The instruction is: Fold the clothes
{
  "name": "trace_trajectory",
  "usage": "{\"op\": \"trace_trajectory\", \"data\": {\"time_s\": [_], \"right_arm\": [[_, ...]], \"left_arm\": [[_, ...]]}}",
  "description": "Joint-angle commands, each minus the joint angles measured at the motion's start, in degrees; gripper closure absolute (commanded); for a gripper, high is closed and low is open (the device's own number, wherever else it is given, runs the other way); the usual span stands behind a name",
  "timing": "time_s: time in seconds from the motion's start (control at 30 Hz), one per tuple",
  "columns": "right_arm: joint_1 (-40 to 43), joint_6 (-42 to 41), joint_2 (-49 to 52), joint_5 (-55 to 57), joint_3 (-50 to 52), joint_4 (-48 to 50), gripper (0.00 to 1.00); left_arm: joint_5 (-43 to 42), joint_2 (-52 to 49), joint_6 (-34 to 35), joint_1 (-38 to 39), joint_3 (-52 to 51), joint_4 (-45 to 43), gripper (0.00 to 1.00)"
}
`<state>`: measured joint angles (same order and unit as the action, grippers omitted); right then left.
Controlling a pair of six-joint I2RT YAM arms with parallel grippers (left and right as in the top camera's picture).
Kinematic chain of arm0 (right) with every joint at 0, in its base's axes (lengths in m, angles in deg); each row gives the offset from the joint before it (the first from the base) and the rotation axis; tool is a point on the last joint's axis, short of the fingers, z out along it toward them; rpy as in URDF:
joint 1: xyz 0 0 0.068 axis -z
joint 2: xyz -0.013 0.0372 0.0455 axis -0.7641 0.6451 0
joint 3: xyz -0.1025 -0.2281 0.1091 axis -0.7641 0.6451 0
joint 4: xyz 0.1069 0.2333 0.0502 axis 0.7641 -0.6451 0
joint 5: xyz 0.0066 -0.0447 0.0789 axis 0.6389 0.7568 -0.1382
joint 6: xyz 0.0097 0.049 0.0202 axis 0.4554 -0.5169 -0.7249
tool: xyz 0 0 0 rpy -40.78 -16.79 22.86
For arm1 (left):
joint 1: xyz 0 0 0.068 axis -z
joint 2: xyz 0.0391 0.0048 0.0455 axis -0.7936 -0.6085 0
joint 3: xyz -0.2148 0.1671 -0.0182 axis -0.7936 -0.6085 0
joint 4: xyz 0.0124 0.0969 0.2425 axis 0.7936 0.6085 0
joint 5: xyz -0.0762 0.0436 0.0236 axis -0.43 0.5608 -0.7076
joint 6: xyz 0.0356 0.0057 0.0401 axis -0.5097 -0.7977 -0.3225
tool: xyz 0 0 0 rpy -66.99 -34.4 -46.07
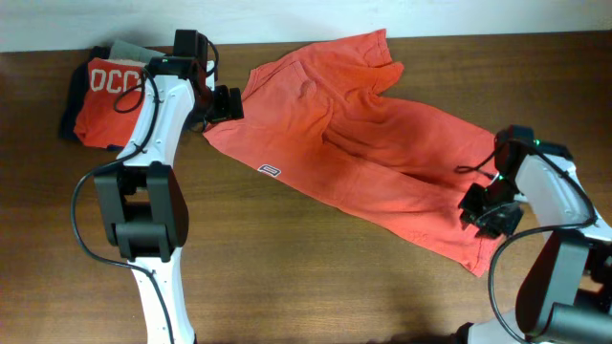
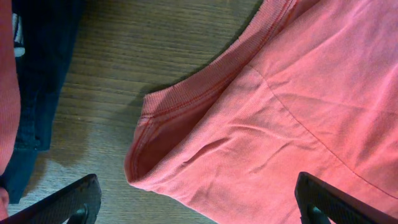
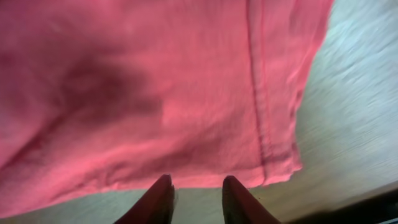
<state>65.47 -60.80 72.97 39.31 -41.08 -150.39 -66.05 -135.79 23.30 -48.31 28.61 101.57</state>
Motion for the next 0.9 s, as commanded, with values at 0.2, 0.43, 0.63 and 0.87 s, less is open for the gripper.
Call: {"op": "trace_trajectory", "data": {"time_s": [0.2, 0.43, 0.63, 0.87], "right_arm": [[2.2, -6.1, -0.5, -5.8, 5.8, 0.2, 0.62], [7.8, -6.1, -0.5, -7.8, 11.2, 3.1, 0.57], [14.0, -4.7, -0.5, -7.8, 12.7, 3.4, 0.46], [15.9, -4.6, -0.5, -8.2, 12.8, 4.6, 0.33]], "left_arm": [[-0.4, 0.2, -0.5, 0.1, 0.2, 0.0, 0.01], [-0.4, 0.2, -0.5, 0.1, 0.2, 0.0, 0.01], [-0.4, 0.2, -0.5, 0.1, 0.2, 0.0, 0.01], [-0.4, 0.2, -0.5, 0.1, 0.2, 0.0, 0.01]]}}
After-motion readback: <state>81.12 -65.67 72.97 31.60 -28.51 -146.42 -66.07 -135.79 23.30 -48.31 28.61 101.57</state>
